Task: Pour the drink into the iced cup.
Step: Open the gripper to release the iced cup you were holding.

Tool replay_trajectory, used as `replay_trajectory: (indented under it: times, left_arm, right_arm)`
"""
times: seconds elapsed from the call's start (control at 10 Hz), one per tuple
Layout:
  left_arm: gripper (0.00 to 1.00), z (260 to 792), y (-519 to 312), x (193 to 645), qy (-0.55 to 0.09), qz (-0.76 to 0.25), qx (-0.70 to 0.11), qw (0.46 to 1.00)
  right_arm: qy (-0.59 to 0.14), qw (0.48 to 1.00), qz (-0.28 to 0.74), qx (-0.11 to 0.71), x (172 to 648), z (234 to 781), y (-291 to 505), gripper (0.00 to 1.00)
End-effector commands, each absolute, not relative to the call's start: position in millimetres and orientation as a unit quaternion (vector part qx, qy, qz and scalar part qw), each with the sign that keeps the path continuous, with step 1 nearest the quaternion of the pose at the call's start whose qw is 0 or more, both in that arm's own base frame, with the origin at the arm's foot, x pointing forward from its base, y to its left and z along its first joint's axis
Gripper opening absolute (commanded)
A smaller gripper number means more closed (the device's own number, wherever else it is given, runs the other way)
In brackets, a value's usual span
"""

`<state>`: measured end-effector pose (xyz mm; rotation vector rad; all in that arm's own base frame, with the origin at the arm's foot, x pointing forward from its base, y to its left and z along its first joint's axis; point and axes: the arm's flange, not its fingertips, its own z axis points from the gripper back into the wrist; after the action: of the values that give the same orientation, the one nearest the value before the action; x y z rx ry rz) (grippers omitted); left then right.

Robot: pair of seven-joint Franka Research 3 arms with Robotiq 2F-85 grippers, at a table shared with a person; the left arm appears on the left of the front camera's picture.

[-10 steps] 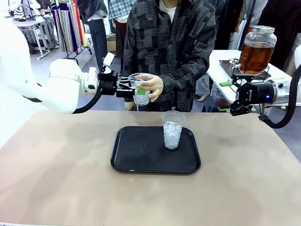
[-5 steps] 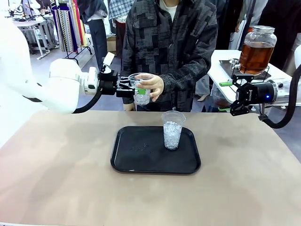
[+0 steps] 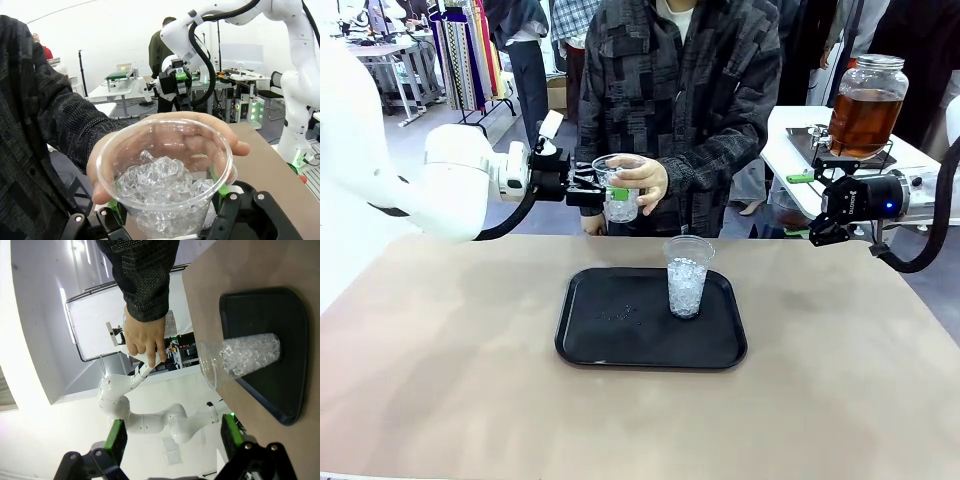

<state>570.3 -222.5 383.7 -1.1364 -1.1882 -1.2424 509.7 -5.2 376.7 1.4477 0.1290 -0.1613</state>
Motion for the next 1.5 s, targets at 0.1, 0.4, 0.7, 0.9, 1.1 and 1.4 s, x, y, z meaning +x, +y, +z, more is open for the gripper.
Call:
replay_trajectory:
  times: [0.1,0.4,0.7,0.9,1.1,1.4]
  left_arm:
    - [1.0,371,-208,570,-0.495,-0.506,-0.48,0.518]
    - [1.0,342,-165,558,-0.504,-0.486,-0.483,0.526]
    - [1.0,310,-111,529,-0.509,-0.495,-0.473,0.521]
    - [1.0,290,-78,510,-0.521,-0.49,-0.472,0.515]
    - [1.0,280,-59,502,-0.511,-0.491,-0.472,0.525]
    - [1.0,273,-54,506,-0.511,-0.482,-0.473,0.532]
  right_arm:
    - [0.056,0.746,-0.074,0.66,511,378,-5,1.0]
    - [0.056,0.746,-0.074,0.66,511,378,-5,1.0]
    - [0.056,0.746,-0.074,0.66,511,378,-5,1.0]
    - [0.056,0.746,-0.074,0.66,511,378,-5,1.0]
    - [0.056,0.746,-0.074,0.66,511,378,-5,1.0]
    - [0.056,0.746,-0.074,0.66,511,378,-5,1.0]
